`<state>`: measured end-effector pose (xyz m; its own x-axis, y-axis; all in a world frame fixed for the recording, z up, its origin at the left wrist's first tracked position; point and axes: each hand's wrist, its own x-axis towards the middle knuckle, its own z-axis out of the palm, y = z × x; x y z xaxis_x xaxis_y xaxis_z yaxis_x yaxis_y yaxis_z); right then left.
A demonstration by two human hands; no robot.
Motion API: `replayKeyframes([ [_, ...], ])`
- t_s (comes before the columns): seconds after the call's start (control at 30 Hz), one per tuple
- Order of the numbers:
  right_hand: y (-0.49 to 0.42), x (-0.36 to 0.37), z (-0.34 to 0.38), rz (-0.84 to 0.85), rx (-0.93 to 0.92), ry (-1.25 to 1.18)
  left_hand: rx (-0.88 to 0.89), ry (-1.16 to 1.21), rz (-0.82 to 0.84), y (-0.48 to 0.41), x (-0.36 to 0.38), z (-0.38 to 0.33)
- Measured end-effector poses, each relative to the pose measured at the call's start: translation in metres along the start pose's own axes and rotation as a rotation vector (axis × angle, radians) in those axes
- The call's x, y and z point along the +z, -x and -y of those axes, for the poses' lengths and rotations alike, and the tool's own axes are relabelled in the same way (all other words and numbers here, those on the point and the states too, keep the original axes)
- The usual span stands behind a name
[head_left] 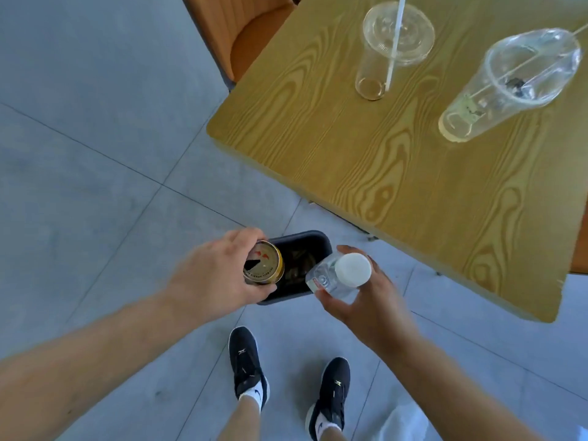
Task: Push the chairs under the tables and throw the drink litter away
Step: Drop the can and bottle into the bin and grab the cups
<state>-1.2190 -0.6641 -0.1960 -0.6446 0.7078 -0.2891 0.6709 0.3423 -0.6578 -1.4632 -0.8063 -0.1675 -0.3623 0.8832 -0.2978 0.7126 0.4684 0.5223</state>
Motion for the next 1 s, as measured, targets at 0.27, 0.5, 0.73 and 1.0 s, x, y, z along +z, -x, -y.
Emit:
replayKeyframes([
  [0.27, -0.004, -0.002, -0.01, 0.027, 0.008, 0.101, -0.063, -0.063, -0.034, -0.016, -0.003, -0.005],
  [0.5, -0.002, -0.116, 0.06, -0.256, -0.091, 0.077, 0.087, -0.102, -0.112, -0.049, -0.116, -0.069],
  [0.73, -0.04, -0.242, 0.081, -0.569, -0.001, -0.011, 0.143, -0.086, -0.212, -0.137, -0.192, -0.144],
  [1.0, -0.11, -0.282, 0.035, -0.39, 0.067, -0.054, 0.035, -0.081, -0.205, -0.23, -0.158, -0.196],
])
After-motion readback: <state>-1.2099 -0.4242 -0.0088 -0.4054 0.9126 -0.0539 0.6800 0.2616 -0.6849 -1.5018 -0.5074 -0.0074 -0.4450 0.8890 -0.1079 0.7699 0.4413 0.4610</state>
